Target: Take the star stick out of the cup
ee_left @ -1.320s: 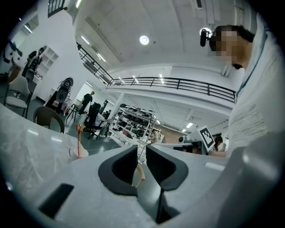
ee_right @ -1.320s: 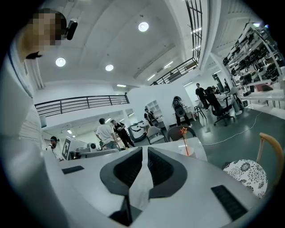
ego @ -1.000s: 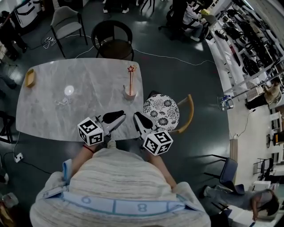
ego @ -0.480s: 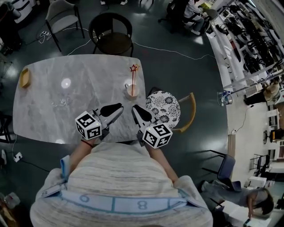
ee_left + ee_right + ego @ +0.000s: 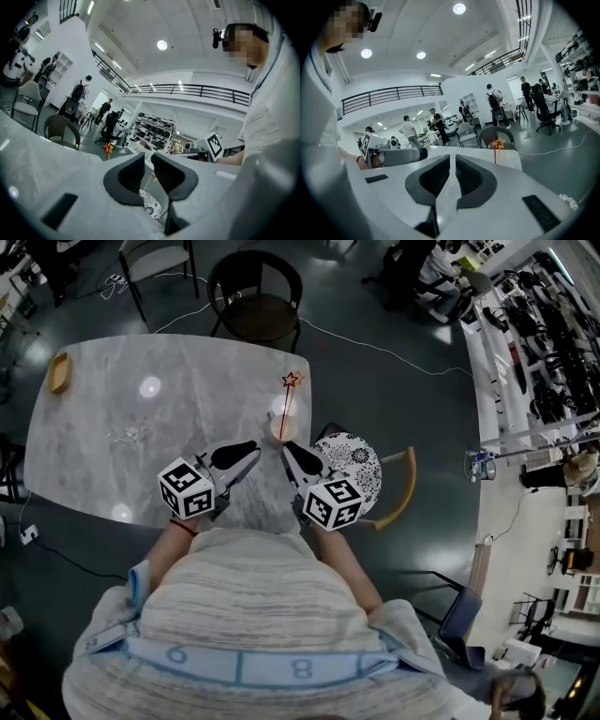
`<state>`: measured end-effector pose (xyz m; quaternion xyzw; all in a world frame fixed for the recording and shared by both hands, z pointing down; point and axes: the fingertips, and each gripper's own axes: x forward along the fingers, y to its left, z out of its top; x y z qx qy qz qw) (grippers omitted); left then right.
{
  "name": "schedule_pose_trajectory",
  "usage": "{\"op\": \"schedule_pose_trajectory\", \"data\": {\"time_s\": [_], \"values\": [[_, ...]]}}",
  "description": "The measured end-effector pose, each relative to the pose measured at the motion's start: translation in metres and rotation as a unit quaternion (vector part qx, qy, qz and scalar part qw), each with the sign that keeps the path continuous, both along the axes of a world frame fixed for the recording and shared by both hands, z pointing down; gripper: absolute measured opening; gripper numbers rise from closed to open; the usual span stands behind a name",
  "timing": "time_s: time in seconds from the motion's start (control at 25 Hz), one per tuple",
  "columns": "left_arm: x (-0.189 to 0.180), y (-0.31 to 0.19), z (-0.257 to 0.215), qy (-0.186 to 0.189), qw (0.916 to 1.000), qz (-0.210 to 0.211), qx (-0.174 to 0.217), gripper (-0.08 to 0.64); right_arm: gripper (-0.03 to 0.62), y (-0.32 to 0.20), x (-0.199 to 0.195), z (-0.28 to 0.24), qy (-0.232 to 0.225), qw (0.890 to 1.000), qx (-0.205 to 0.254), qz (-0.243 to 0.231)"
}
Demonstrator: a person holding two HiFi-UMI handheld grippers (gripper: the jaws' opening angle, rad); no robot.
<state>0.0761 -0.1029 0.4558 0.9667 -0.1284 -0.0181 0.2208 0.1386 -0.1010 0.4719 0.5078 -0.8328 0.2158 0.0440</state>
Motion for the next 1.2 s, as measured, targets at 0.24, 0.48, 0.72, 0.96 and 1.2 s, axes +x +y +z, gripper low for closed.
{"op": "schedule_pose_trajectory", "data": {"time_s": [0.24,0.48,0.72,0.96,1.2], "values": [[0.012,-0.008,0.013,-0.015,0.9996,-0.023,-0.008,0.055,0.012,-0.035,0.025,0.020,0.004,1.000,-0.012,-0.016],[0.012,-0.025,0.032,-0.040,0.9983,-0.040,-0.013,0.055,0.012,-0.075,0.043,0.045,0.010,1.000,-0.021,-0.012],[0.014,-0.052,0.046,-0.053,0.9968,-0.055,-0.025,0.055,0.012,-0.105,0.057,0.072,0.019,0.999,-0.045,0.001],[0.021,-0.074,0.060,-0.065,0.9956,-0.057,-0.035,0.055,0.012,-0.128,0.064,0.097,0.029,0.997,-0.070,0.002],[0.026,-0.082,0.073,-0.074,0.9945,-0.057,-0.047,0.055,0.012,-0.141,0.069,0.119,0.030,0.995,-0.091,0.009]]}}
